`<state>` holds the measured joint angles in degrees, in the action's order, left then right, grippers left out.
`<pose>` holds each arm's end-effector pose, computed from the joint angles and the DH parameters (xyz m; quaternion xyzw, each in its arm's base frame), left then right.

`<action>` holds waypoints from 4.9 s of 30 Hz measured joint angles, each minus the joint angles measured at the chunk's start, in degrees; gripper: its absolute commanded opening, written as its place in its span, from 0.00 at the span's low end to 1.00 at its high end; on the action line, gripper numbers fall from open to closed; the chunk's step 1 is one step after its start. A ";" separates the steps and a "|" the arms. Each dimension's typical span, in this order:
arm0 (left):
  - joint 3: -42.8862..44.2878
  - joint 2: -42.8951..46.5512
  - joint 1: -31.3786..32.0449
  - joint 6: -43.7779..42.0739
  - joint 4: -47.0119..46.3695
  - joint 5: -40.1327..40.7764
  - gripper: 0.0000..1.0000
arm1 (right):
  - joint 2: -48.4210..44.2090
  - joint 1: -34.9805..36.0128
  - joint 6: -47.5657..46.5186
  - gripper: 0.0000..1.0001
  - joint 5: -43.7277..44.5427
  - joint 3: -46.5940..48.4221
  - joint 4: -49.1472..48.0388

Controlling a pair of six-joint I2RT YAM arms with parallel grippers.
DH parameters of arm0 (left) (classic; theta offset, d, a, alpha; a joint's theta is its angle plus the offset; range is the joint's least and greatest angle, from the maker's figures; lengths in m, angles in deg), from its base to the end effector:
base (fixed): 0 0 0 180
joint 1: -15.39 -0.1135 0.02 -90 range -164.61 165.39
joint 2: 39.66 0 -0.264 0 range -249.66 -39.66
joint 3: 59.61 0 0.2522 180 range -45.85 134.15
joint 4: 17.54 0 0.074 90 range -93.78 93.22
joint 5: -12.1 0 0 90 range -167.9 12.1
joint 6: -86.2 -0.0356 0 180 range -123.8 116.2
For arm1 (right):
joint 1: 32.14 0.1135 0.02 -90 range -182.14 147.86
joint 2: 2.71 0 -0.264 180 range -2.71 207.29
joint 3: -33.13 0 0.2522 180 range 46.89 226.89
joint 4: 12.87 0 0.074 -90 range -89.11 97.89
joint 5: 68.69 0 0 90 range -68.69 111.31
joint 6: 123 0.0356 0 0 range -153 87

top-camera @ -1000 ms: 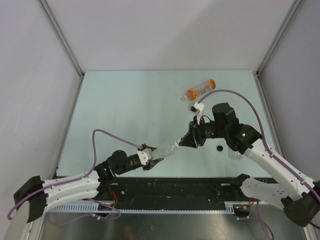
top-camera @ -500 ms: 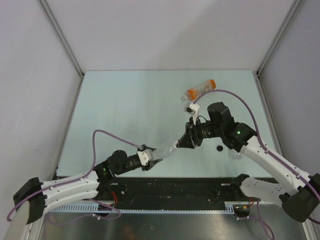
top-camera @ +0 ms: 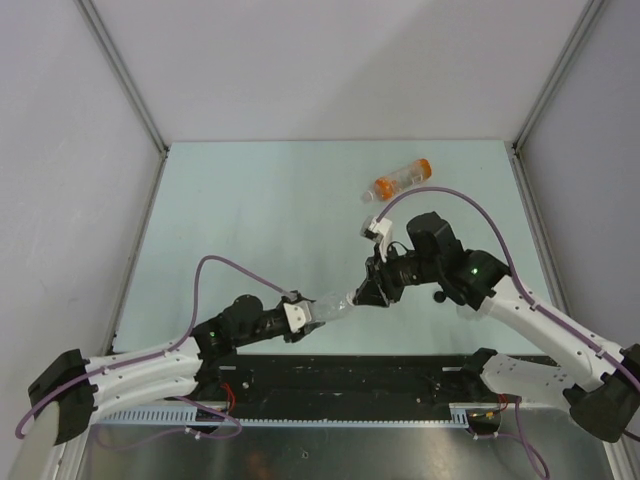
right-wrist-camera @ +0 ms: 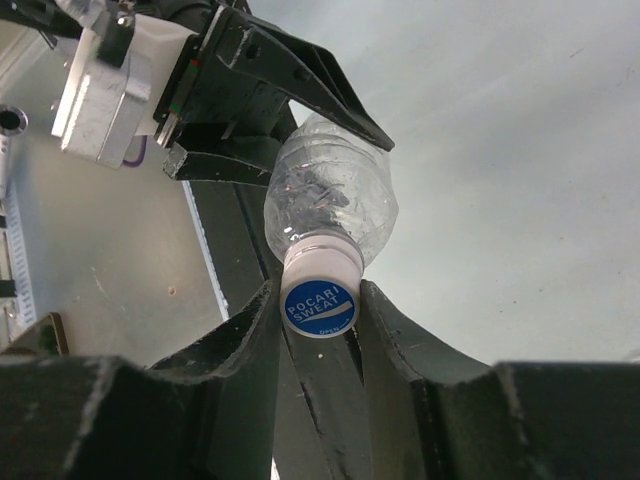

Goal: Screw on the bottle caps

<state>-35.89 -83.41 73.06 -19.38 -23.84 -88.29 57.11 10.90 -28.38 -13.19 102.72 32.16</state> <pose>0.0866 -0.1489 0.1838 0.5122 0.5953 -0.2873 0.5484 0.1472 0.1650 0.3249 -0.4078 0.7560 0.4183 0.2952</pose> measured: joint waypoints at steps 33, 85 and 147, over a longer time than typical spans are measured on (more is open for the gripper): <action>4.22 -7.04 -0.66 0.70 3.80 15.17 0.00 | 7.69 1.77 24.37 0.22 17.86 0.02 -10.93; 4.96 -9.09 0.44 2.27 -19.45 8.81 0.00 | -9.81 2.64 8.39 0.99 14.36 1.57 -15.76; -2.67 1.22 -5.60 6.71 -19.19 -17.25 0.00 | -10.54 9.07 -29.22 0.27 -11.10 -4.48 -24.35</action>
<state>-38.56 -82.18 67.46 -12.67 -43.03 -105.54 46.57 19.97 -57.60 -24.29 98.24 7.81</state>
